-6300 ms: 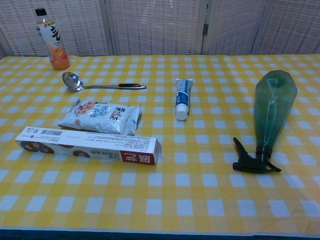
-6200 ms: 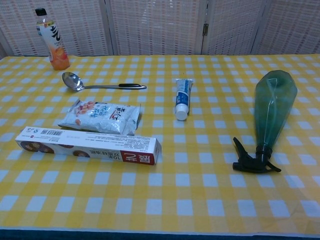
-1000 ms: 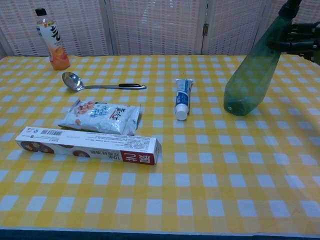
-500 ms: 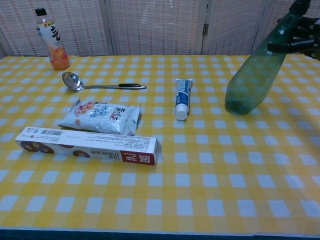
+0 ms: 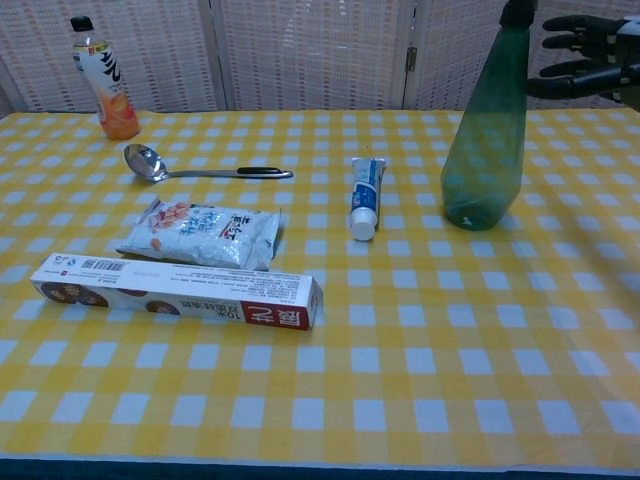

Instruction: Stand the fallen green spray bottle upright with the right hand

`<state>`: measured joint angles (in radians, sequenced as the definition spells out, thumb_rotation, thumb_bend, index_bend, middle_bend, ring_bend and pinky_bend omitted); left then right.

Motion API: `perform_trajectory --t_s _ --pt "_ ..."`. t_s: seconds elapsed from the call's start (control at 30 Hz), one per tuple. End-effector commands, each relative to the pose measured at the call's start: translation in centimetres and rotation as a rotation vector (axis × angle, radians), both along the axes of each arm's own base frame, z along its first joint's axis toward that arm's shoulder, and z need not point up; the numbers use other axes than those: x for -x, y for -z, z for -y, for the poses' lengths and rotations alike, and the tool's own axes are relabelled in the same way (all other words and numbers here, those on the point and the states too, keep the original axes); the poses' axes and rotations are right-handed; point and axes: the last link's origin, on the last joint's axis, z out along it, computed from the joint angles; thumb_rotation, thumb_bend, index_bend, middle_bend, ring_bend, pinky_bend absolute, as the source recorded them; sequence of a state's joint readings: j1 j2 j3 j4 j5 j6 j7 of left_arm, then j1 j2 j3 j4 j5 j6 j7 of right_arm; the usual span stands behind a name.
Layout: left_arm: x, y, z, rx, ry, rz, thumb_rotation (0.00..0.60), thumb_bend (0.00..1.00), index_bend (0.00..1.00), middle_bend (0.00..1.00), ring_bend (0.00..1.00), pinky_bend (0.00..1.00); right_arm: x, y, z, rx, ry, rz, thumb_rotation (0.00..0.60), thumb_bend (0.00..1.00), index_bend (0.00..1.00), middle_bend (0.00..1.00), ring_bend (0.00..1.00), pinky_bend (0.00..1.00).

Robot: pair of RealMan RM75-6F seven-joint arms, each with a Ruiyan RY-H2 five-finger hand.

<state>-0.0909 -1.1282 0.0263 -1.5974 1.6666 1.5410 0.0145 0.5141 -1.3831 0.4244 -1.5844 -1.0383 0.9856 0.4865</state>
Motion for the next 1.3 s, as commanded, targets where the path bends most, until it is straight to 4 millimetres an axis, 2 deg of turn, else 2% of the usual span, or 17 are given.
perform_trajectory --t_s 0.03,0.3,0.43,0.6,0.7,0.83,0.93,1.03,1.17,1.3 --pt "-0.1 0.0 0.0 -0.003 0.005 -0.002 0.469 0.50 0.00 0.10 0.12 0.04 0.5 -0.4 -0.3 0.005 0.003 -0.008 0.600 0.34 0.00 0.02 0.12 0.00" --pt "-0.2 0.2 0.1 0.002 0.006 -0.004 0.470 0.50 0.00 0.10 0.12 0.03 1.1 -1.6 -0.8 0.026 0.009 -0.002 0.600 0.34 0.00 0.02 0.11 0.00" --pt "-0.2 0.1 0.2 0.000 0.010 -0.001 0.472 0.50 0.00 0.10 0.12 0.03 1.6 -2.2 -2.3 0.016 0.000 -0.016 0.600 0.34 0.00 0.02 0.11 0.00" --pt "-0.2 -0.4 0.4 -0.015 0.014 0.007 0.469 0.50 0.00 0.10 0.12 0.03 4.0 -4.3 -6.4 0.018 -0.043 -0.108 0.600 0.34 0.00 0.01 0.11 0.00" --pt "-0.2 -0.5 0.5 -0.021 0.014 0.008 0.460 0.50 0.00 0.10 0.12 0.03 6.0 -6.1 -9.3 0.031 -0.090 -0.245 0.600 0.34 0.00 0.00 0.19 0.00" --pt "-0.3 -0.4 0.5 -0.021 0.018 0.003 0.458 0.50 0.00 0.10 0.12 0.03 8.6 -8.2 -13.3 -0.002 -0.145 -0.466 0.600 0.34 0.00 0.00 0.10 0.00" --pt "-0.5 -0.3 0.6 -0.023 0.022 -0.006 0.458 0.50 0.00 0.10 0.12 0.03 10.6 -9.7 -16.8 -0.035 -0.148 -0.709 0.600 0.34 0.00 0.00 0.03 0.00" --pt "-0.5 -0.1 0.5 -0.027 0.026 -0.019 0.454 0.50 0.00 0.10 0.12 0.03 12.0 -10.1 -19.3 -0.085 -0.092 -0.914 0.600 0.34 0.00 0.00 0.02 0.00" --pt "-0.3 0.3 0.1 -0.029 0.015 -0.042 0.452 0.50 0.00 0.10 0.11 0.03 13.0 -9.5 -20.6 -0.044 0.035 -1.033 0.600 0.34 0.00 0.00 0.00 0.00" --pt "-0.5 0.7 0.2 -0.026 0.019 -0.059 0.449 0.50 0.00 0.10 0.11 0.03 13.2 -9.0 -21.0 -0.011 0.056 -1.059 0.600 0.34 0.00 0.00 0.00 0.00"
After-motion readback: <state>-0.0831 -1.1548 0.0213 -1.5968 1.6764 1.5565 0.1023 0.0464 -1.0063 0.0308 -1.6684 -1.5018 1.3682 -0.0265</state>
